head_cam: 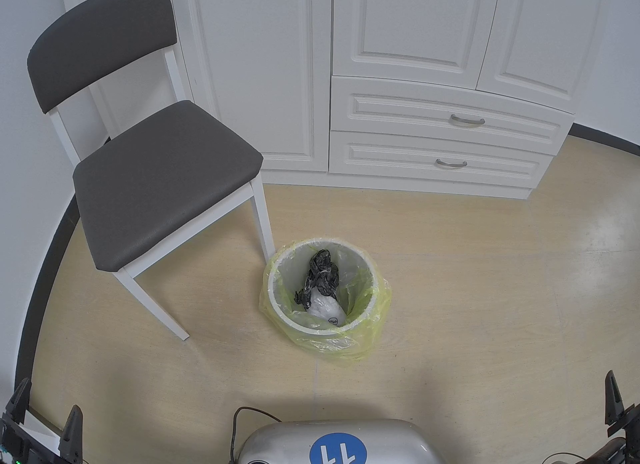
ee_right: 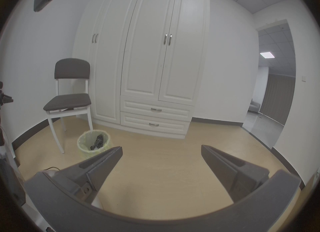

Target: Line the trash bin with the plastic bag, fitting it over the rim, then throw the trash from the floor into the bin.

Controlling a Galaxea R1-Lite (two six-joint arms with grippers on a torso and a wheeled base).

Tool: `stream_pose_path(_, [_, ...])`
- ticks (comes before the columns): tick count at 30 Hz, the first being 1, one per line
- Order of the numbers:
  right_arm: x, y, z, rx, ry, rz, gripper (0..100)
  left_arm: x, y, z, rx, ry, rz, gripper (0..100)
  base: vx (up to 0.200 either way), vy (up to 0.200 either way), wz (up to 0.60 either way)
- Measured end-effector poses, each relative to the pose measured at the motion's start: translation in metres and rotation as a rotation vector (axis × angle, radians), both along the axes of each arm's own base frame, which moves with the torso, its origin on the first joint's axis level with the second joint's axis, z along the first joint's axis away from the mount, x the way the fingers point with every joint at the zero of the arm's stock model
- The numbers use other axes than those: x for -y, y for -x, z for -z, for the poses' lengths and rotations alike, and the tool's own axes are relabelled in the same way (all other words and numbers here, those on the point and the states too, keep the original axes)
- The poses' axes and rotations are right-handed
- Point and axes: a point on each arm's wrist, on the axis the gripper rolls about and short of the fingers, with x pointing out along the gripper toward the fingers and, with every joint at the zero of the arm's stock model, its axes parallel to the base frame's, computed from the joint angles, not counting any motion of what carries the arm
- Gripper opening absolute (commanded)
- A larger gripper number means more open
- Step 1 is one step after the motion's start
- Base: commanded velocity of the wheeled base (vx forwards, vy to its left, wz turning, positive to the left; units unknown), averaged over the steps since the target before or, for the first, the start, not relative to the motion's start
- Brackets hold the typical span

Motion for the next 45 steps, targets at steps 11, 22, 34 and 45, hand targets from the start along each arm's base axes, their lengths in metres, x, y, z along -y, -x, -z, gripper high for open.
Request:
stream_pose_path(11, [-0.0009, -0.0002, 0.0011, -0.014, 0.037, -0.039, 100, 0.0001, 0.0, 0.0, 0.0, -0.001, 0.001, 100, 0.0, 0.0, 0.0])
stream_pose_path(22, [-0.0031, -0.0003, 0.0017, -0.019, 0.035, -0.137, 100, 0.0, -0.0001, 0.0, -0.001, -0.003, 0.002, 100, 0.0, 0.0, 0.0])
stream_pose_path(34, [-0.0028, -0.0004, 0.003, -0.022, -0.139, -0.133, 100, 0.0, -0.0001, 0.0001, -0.002, -0.001, 0.0, 100, 0.0, 0.0, 0.0])
stream_pose_path(45, [-0.0025, -0.0006, 0.0085, -0.075, -0.139, -0.12, 100, 0.0001, -0.0001, 0.0, -0.001, -0.008, 0.003, 100, 0.0, 0.0, 0.0])
